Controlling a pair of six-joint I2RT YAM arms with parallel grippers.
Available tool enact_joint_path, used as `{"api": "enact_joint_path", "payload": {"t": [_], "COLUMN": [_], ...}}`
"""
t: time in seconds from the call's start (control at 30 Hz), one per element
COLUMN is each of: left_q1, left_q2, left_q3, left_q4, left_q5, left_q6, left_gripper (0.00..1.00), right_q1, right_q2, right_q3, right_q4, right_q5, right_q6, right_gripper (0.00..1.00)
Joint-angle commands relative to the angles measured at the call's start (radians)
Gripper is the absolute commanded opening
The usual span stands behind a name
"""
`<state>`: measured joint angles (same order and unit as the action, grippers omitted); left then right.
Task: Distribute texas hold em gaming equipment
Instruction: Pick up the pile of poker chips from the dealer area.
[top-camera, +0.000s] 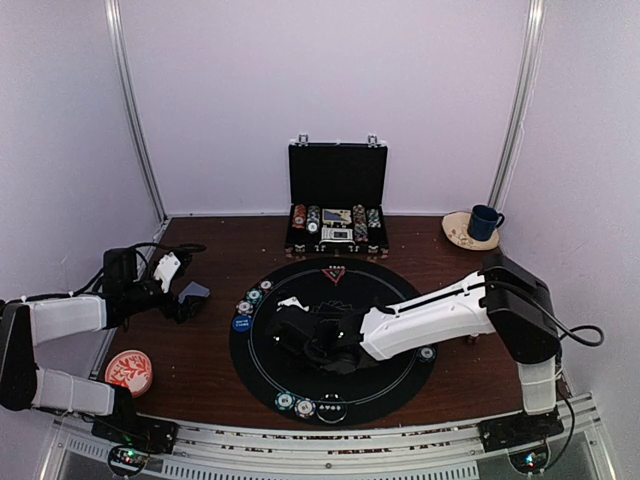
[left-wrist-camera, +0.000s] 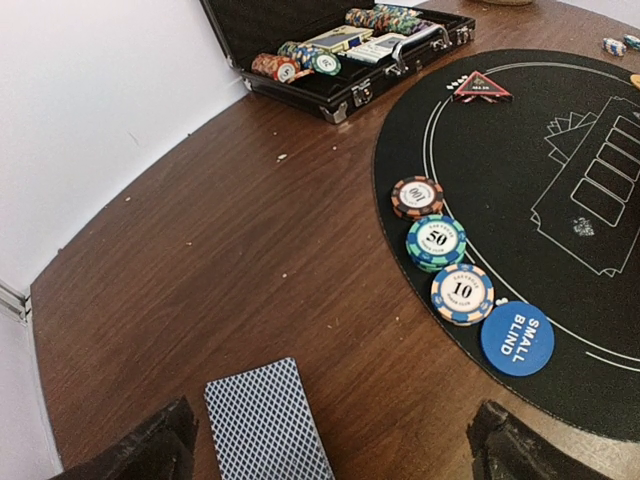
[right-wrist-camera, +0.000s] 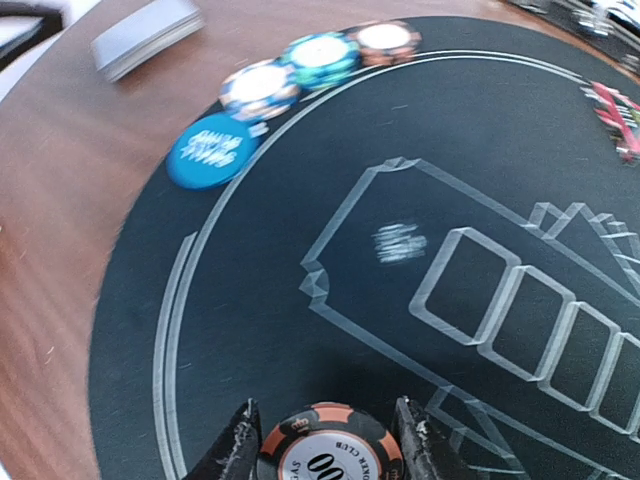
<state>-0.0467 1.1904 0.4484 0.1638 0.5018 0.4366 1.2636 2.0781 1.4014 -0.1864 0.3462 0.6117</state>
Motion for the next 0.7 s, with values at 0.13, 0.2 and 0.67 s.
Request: {"api": "enact_joint_path", "payload": {"t": [0.13, 0.2, 0.67], "left_q1": [-0.002, -0.002, -0.002], "left_q2": [0.006, 0.006, 0.007], "left_q3": [0.007, 0.007, 0.007], "left_q4": [0.044, 0.043, 0.043], "left_q5": [0.001, 0.001, -0.002], "left_q6": [0.010, 0.011, 0.011], "left_gripper": [0.98, 0.98, 0.98], "right_q1": [0.043, 0.054, 0.107], "right_q2": [0.043, 0.057, 0.092], "right_q3": [0.035, 0.043, 0.068], "right_q4": [0.069, 0.069, 0.069], "right_q5": [-0.095, -0.113, -0.212], "right_q6": [-0.096, -0.116, -0.185], "right_gripper": [0.30, 0.30, 0.30]}}
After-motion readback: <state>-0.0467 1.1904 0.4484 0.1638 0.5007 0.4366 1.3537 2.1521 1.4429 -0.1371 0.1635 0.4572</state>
